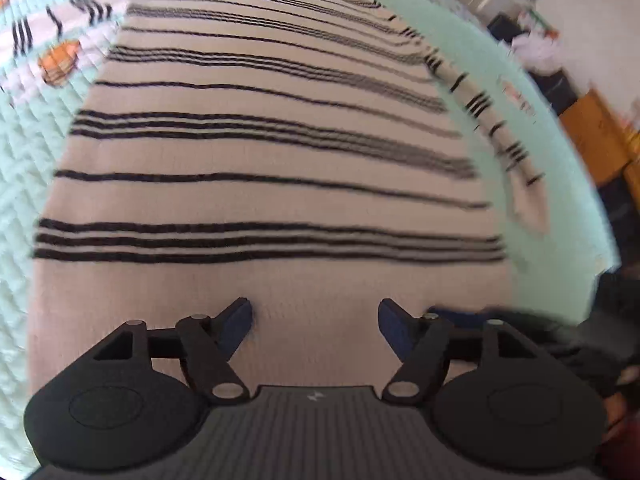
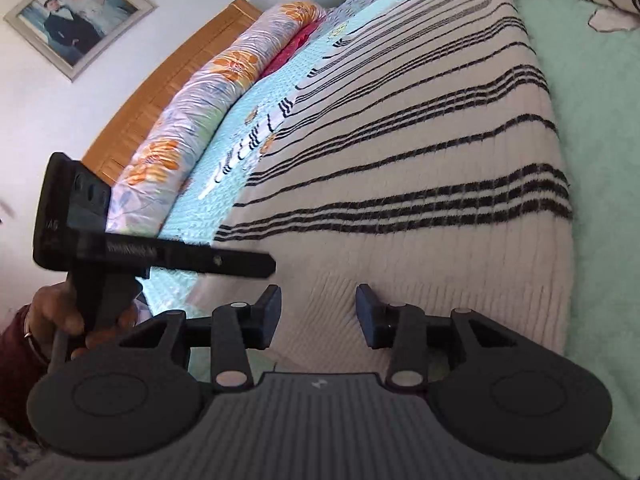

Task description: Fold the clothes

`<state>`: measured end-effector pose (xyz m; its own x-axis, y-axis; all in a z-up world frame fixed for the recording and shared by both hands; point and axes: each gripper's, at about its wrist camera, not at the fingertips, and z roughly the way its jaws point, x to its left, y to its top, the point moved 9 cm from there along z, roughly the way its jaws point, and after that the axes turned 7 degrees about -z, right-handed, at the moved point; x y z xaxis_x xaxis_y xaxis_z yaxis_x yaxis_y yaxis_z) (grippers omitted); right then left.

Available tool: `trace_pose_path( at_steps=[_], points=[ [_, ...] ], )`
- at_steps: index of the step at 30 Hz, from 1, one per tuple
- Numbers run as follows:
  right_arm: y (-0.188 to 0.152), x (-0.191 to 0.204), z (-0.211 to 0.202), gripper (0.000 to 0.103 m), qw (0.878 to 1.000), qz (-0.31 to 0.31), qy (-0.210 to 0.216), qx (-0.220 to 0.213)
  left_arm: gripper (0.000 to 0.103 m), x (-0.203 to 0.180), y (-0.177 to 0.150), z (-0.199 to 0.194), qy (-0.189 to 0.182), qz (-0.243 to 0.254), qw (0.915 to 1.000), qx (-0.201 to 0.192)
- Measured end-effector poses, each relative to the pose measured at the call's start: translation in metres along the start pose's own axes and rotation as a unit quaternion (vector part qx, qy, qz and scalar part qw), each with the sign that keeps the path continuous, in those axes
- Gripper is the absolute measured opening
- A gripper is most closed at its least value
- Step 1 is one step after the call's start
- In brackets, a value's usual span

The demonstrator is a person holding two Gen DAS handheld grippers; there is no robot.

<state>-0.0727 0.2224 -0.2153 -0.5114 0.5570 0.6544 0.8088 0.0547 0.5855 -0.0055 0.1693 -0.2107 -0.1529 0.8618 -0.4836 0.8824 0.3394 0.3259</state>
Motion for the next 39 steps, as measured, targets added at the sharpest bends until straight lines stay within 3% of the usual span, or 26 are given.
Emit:
trace_pose_path(
  at_steps=[1, 4, 7, 11, 15, 19, 21, 23, 24, 25, 28, 30, 32, 33, 34, 35, 37, 38, 39],
  points=[
    [0.003, -0.003, -0.004, 0.042, 1.0, 0.013, 0.01, 0.001, 0.071, -0.008, 0.009, -0.001, -0.014, -0.011, 0.9998, -0.009],
    [0.025, -0.019, -0.034, 0.042, 0.998, 0.037, 0.001, -0.05, 0.072, -0.039, 0.049, -0.003, -0.037, -0.012, 0.9967, -0.071],
    [0.055, -0.05, -0.09, 0.043, 0.986, 0.062, -0.041, -0.148, 0.072, -0.063, 0.091, 0.007, -0.046, -0.031, 0.9892, -0.136],
    [0.062, -0.087, -0.131, 0.044, 0.966, 0.042, -0.175, -0.185, 0.072, -0.085, 0.141, 0.044, -0.048, -0.07, 0.9751, -0.205],
    [0.07, -0.122, -0.178, 0.055, 0.926, 0.022, -0.306, -0.219, 0.073, -0.094, 0.172, 0.103, -0.039, -0.084, 0.9689, -0.23],
    [0.075, -0.143, -0.142, 0.057, 0.937, 0.028, -0.302, -0.172, 0.073, -0.089, 0.171, 0.129, -0.027, -0.048, 0.9611, -0.271],
    [0.078, -0.152, -0.131, 0.051, 0.937, 0.021, -0.314, -0.153, 0.074, -0.086, 0.167, 0.133, -0.028, -0.028, 0.9548, -0.295],
    [0.089, -0.156, -0.129, 0.023, 0.928, -0.016, -0.347, -0.131, 0.081, -0.081, 0.165, 0.136, -0.043, -0.023, 0.9494, -0.31],
    [0.094, -0.157, -0.128, 0.017, 0.923, -0.035, -0.364, -0.12, 0.082, -0.077, 0.167, 0.136, -0.064, -0.035, 0.9478, -0.31],
    [0.101, -0.158, -0.129, 0.011, 0.911, -0.077, -0.391, -0.107, 0.082, -0.075, 0.168, 0.135, -0.077, -0.042, 0.9463, -0.311],
    [0.123, -0.16, -0.132, 0.008, 0.859, -0.2, -0.467, -0.065, 0.082, -0.074, 0.169, 0.133, -0.094, -0.052, 0.943, -0.315],
    [0.132, -0.154, -0.141, 0.009, 0.77, -0.316, -0.552, -0.041, 0.082, -0.076, 0.168, 0.133, -0.091, -0.048, 0.9436, -0.315],
    [0.137, -0.145, -0.148, 0.01, 0.668, -0.418, -0.616, -0.019, 0.082, -0.077, 0.17, 0.134, -0.093, -0.048, 0.9439, -0.313],
    [0.131, -0.148, -0.147, 0.014, 0.648, -0.437, -0.624, 0.002, 0.082, -0.077, 0.17, 0.134, -0.094, -0.048, 0.9441, -0.312],
    [0.125, -0.15, -0.146, 0.026, 0.628, -0.454, -0.631, 0.023, 0.082, -0.077, 0.171, 0.136, -0.094, -0.047, 0.9444, -0.311],
    [0.115, -0.157, -0.145, 0.042, 0.646, -0.44, -0.621, 0.05, 0.083, -0.077, 0.171, 0.136, -0.094, -0.046, 0.9448, -0.31],
    [0.098, -0.166, -0.149, 0.045, 0.716, -0.356, -0.597, 0.068, 0.083, -0.078, 0.171, 0.137, -0.093, -0.044, 0.9455, -0.309],
    [0.096, -0.163, -0.155, 0.045, 0.765, -0.295, -0.571, 0.035, 0.083, -0.078, 0.171, 0.137, -0.092, -0.043, 0.9457, -0.309],
    [0.097, -0.159, -0.158, 0.045, 0.826, -0.229, -0.515, -0.013, 0.084, -0.077, 0.172, 0.137, -0.092, -0.042, 0.9459, -0.308]
  ],
)
